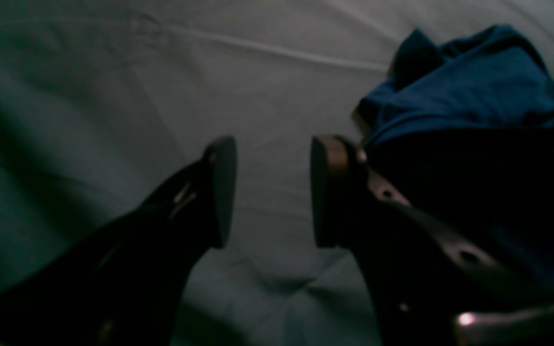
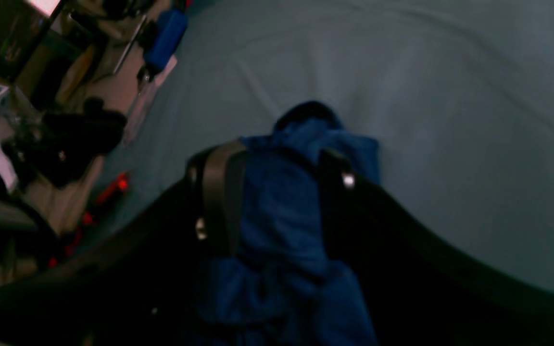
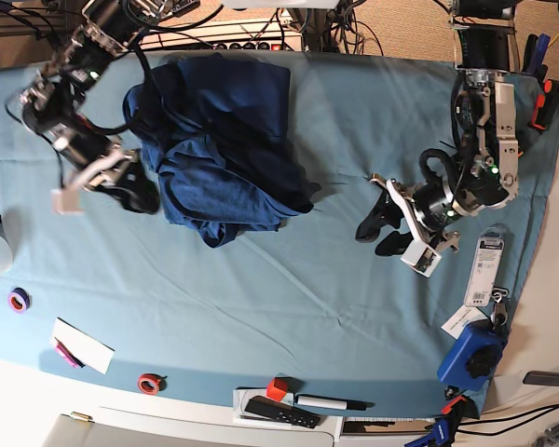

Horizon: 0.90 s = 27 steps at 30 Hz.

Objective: Layout the t-shirt on the table in an organized manner, then fold the t-shirt properly
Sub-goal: 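Tuck and flatten the shirt bundle edge with the right gripper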

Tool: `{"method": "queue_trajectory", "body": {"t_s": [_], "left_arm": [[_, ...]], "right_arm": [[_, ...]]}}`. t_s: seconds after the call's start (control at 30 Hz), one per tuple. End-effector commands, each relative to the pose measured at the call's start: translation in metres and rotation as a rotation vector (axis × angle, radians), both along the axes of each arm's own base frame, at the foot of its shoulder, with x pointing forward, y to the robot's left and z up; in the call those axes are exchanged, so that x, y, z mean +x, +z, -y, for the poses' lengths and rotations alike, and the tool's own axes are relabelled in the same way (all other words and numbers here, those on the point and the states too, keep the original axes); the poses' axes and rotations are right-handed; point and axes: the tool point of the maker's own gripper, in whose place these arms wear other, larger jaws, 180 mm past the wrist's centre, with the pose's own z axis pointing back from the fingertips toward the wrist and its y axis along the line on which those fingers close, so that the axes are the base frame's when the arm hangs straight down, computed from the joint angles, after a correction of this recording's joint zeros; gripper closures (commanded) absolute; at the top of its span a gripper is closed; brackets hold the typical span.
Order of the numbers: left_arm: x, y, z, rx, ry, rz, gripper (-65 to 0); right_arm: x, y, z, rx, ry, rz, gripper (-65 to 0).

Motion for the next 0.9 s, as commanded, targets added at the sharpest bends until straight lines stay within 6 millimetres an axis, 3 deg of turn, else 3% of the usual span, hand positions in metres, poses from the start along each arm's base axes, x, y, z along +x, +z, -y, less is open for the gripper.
{"method": "queue_trajectory", "body": {"t_s": [0.0, 0.13, 0.4, 0.67, 0.73, 0.87], "left_arm": [[0.006, 0.017, 0.002, -0.031, -0.004, 0.051, -26.4], [0.003, 0.016, 0.004, -0.055, -0.008, 0.042, -26.4], [0.003, 0.018, 0.005, -0.068, -0.009, 0.046, -26.4], [0.003, 0.018, 0.005, -0.068, -0.009, 0.045, -26.4], [0.003, 0.018, 0.005, -0.068, -0.009, 0.046, -26.4], [0.003, 0.018, 0.005, -0.069, -0.009, 0.046, -26.4]], "right_arm": [[0.002, 0.013, 0.005, 0.004, -0.011, 0.05, -26.2], [-0.016, -0.012, 0.009, -0.034, -0.019, -0.044, -35.0], [-0.037, -0.054, 0.023, -0.158, -0.047, -0.216, -35.3], [-0.042, -0.078, 0.02, -0.053, -0.053, -0.273, -34.9], [-0.041, -0.076, 0.018, -0.04, -0.051, -0.264, -30.0], [-0.04, -0.072, 0.016, -0.018, -0.046, -0.246, -7.6]]}}
